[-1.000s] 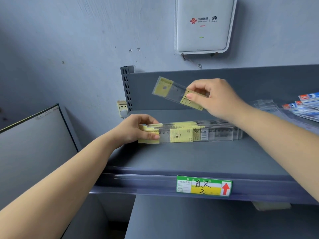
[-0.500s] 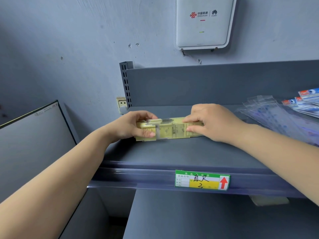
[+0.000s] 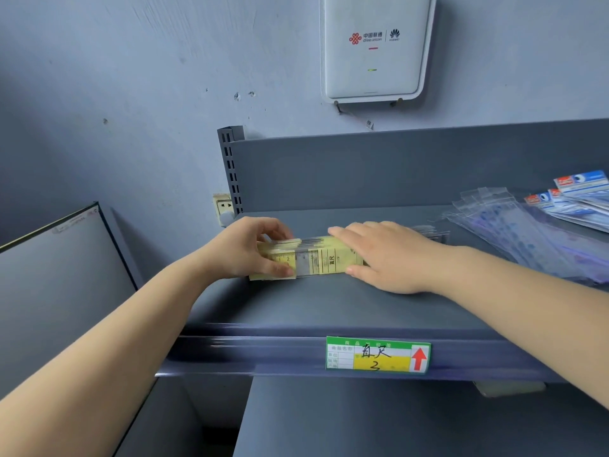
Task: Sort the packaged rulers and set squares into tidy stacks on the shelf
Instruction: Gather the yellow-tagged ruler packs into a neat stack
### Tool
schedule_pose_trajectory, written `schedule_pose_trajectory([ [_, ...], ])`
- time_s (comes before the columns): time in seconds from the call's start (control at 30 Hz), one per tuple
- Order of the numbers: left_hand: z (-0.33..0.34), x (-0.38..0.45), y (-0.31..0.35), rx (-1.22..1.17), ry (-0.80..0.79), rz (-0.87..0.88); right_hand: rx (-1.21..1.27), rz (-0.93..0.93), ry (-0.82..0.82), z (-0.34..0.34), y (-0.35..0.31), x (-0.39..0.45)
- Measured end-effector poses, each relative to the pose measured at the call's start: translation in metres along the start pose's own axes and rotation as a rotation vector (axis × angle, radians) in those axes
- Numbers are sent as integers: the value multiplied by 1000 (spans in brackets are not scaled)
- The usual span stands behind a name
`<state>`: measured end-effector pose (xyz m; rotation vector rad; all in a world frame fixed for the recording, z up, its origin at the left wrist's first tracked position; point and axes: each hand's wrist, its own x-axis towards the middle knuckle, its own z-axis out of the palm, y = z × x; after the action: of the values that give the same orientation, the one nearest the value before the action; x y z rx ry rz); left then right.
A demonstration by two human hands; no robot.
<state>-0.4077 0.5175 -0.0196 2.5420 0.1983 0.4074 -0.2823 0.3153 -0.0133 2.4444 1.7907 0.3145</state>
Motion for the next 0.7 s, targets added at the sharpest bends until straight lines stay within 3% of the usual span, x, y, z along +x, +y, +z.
schedule_pose_trajectory([
  [0.07,-2,3,15,380,-18,57,11,3,-8,2,-1,1],
  [0.13,6,10,31,602,-67,72,-1,6,13,3,-3,3],
  [0.37,31,22,34,671,-125,101,37,70,113,-6,18,-13],
  [0.5,32,22,34,680,-78,117,44,77,-72,-2,32,-28],
  [0.6,32,23,34,681,-69,107,53,133,-12,-6,41,-33],
  [0.7,32,23,33,686,-78,102,49,177,-111,-4,45,-40],
])
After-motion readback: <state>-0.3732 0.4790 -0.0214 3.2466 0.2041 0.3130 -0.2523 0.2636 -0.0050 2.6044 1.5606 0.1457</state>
